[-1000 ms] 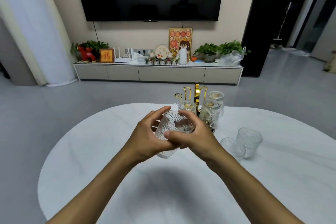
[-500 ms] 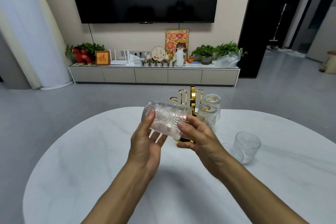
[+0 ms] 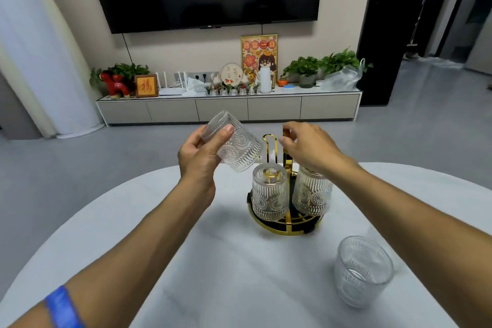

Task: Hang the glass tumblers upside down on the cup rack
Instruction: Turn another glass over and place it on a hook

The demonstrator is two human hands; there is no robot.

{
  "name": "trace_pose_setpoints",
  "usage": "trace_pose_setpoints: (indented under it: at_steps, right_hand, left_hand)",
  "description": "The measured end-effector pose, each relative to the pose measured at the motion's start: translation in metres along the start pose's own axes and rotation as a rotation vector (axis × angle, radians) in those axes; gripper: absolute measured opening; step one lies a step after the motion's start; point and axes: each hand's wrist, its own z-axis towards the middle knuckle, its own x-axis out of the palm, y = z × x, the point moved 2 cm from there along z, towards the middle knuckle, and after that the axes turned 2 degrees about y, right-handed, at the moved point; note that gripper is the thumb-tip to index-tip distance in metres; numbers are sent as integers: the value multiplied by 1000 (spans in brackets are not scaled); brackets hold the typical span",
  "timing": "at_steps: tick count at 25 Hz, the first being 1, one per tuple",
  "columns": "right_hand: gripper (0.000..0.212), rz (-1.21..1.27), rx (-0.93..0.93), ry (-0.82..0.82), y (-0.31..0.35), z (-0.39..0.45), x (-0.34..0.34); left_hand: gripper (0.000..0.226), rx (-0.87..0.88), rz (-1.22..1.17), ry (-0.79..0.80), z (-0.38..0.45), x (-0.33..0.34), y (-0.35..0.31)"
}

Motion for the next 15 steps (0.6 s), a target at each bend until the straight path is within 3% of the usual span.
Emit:
trace_pose_setpoints:
  at_steps: [7,15]
  right_hand:
    - [34,17,-46,-59,-6,6,4]
    - [36,12,-58,-63,-6,4,4]
  left_hand:
    - [77,148,370,72,39,13,26]
    - [79,140,668,173,54,13,58]
